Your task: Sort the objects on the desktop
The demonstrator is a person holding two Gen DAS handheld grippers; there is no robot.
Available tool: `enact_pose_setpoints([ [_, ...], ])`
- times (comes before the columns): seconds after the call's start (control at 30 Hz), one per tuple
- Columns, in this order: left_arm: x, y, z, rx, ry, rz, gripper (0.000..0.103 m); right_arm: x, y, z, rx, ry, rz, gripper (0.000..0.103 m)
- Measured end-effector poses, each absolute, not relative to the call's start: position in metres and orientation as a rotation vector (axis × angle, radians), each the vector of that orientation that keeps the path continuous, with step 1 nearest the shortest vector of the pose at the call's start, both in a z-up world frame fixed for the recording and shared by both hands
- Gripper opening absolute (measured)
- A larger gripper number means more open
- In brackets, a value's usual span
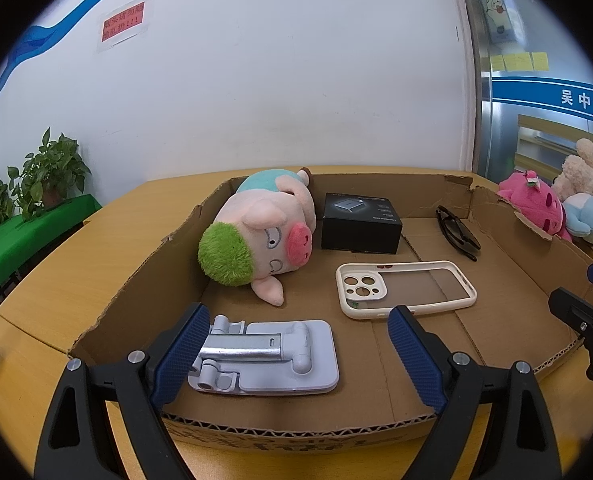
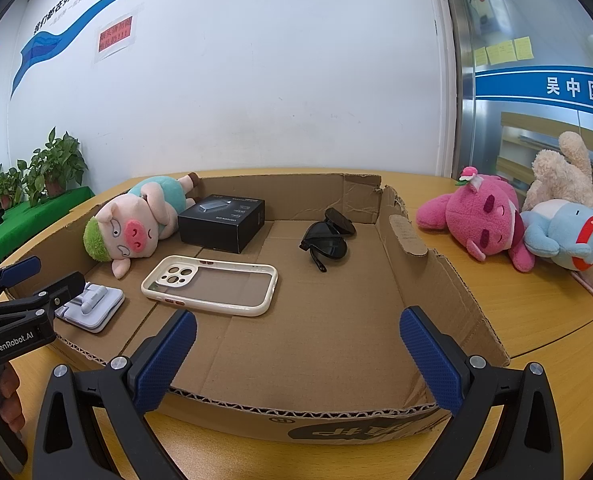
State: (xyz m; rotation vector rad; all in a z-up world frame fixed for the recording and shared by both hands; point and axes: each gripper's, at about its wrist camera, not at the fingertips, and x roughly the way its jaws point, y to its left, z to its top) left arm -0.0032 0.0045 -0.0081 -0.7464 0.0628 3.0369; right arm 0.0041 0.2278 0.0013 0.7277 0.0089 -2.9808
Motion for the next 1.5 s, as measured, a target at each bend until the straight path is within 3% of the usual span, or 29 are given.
enact_pose_setpoints([
  [0.23, 0.008, 0.004, 0.008, -0.744, 0.141, 3.031, 0.092, 0.007, 0.229, 0.004, 0.721, 0.008, -2.931, 0.103],
  [0.47, 0.054, -0.053, 0.058, -0.696, 0.12, 3.103, 0.092, 0.057, 0.293, 0.052, 0.598, -0.019, -2.888, 0.103],
  [0.6, 0.049, -0.116, 0.036, -0.924, 0.001, 3.142, 0.092, 0.038, 0.35, 0.029, 0.94, 0.042, -2.922, 0.103],
  [0.87, 0.023, -0.212, -0.036, -1.401, -0.233, 3.07, 0.092, -0.002, 0.473, -0.045, 1.52, -0.274, -2.935, 0.103],
  [1.0, 0.012, -0.228, -0.057, -1.549, -0.294, 3.023, 0.093, -0.004, 0.487, -0.058, 1.526, -0.194, -2.951, 0.103],
  [1.1, 0.007, -0.222, -0.06, -1.526, -0.172, 3.052, 0.103, -0.01, 0.489, -0.059, 1.514, -0.166, -2.941, 0.103],
  [1.5, -0.013, -0.231, -0.061, -1.525, -0.217, 3.011, 0.103, -0.034, 0.488, -0.053, 1.508, -0.147, -2.926, 0.103],
])
